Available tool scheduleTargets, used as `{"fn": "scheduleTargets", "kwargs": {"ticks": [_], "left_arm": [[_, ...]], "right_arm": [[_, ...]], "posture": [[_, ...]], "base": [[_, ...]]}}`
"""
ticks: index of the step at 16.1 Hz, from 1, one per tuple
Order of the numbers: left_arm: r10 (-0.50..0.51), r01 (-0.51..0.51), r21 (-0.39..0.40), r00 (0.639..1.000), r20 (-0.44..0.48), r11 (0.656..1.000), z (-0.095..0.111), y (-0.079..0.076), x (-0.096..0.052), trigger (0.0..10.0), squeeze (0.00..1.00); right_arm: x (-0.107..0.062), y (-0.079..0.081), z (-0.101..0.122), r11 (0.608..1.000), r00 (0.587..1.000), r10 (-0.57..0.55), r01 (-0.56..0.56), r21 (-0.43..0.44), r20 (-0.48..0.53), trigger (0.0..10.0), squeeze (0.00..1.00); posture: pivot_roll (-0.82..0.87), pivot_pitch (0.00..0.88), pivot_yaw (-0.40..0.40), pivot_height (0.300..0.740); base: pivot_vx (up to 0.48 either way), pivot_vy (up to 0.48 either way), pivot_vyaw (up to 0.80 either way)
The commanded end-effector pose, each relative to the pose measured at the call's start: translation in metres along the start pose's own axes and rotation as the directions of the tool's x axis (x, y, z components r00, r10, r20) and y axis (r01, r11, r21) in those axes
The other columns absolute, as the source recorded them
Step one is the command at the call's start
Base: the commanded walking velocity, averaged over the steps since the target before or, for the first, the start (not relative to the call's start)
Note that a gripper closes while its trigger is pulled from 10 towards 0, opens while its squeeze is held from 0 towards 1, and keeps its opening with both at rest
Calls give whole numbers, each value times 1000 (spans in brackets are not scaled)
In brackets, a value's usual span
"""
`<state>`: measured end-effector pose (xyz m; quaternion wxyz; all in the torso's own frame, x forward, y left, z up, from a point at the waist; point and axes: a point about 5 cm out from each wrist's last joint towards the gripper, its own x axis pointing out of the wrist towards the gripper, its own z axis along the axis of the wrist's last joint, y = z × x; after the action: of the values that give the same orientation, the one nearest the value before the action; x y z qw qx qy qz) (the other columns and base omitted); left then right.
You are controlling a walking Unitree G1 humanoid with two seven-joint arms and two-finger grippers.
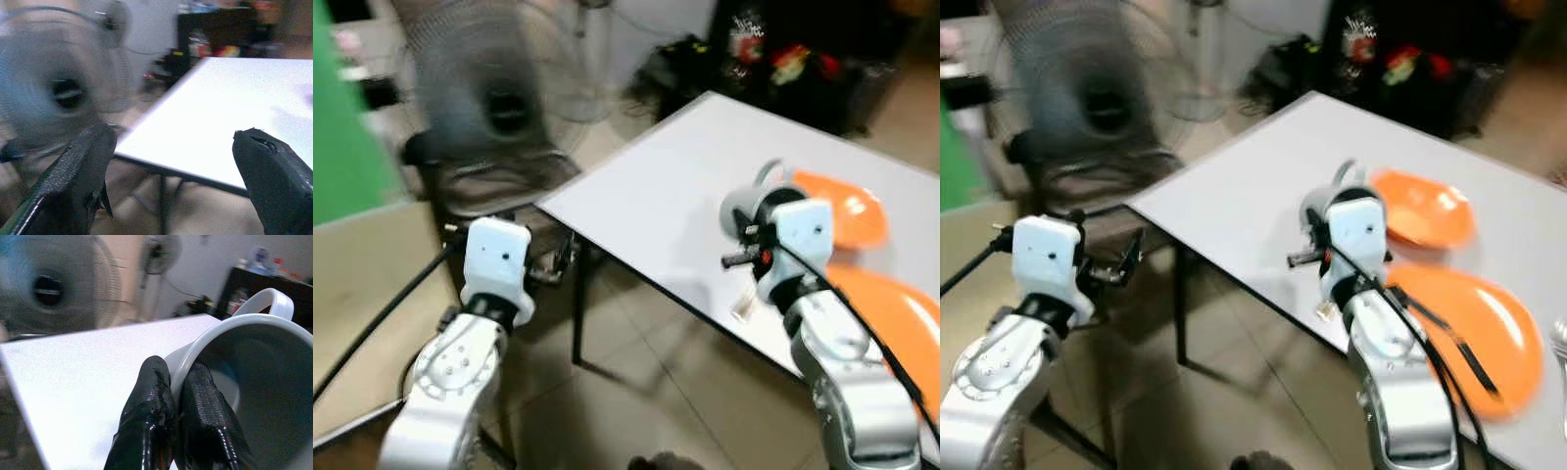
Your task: Setting the table
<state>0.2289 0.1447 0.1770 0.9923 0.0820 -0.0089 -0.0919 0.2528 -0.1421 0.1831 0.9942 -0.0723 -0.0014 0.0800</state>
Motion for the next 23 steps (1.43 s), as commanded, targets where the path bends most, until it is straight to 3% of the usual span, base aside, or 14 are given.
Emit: {"fn": "scheduleTargets", "kwargs": {"ticks": [1, 6, 10, 15, 18, 23], "left_arm": [[1, -1, 12, 1000, 7, 1000, 1, 2, 1, 10000, 0], [-33, 33, 13, 999, 24, 999, 6, 9, 10, 10000, 0], [-41, 41, 1, 999, 28, 999, 7, 10, 12, 10000, 0], [11, -11, 9, 998, 61, 1000, 5, 9, 9, 10000, 0], [16, -15, -25, 998, 57, 1000, 3, 10, 7, 10000, 0], [47, -45, -42, 997, 59, 998, 1, 14, 6, 10000, 0]], "right_arm": [[-1, -3, 6, 1000, 999, -23, 24, -11, 22, 10000, 0], [-6, -1, -2, 995, 995, -96, 96, 16, -2, 10000, 0], [-8, -7, -3, 993, 993, -122, 122, 8, -4, 10000, 0], [-1, -11, -2, 995, 996, -91, 90, -32, -22, 10000, 0], [3, -15, -4, 994, 997, -43, 37, -107, -61, 10000, 0], [11, -13, 5, 987, 997, 55, -61, -152, -46, 10000, 0]], "posture": [[-35, 33, -58, 740], [-32, 26, 23, 740], [-33, 29, 28, 740], [-37, 32, -13, 740], [-41, 33, -28, 740], [-43, 32, -48, 740]], "base": [[0, 0, -800], [0, 0, -800], [0, 0, -800], [0, 0, -800], [0, 0, -692], [247, 0, 0]]}}
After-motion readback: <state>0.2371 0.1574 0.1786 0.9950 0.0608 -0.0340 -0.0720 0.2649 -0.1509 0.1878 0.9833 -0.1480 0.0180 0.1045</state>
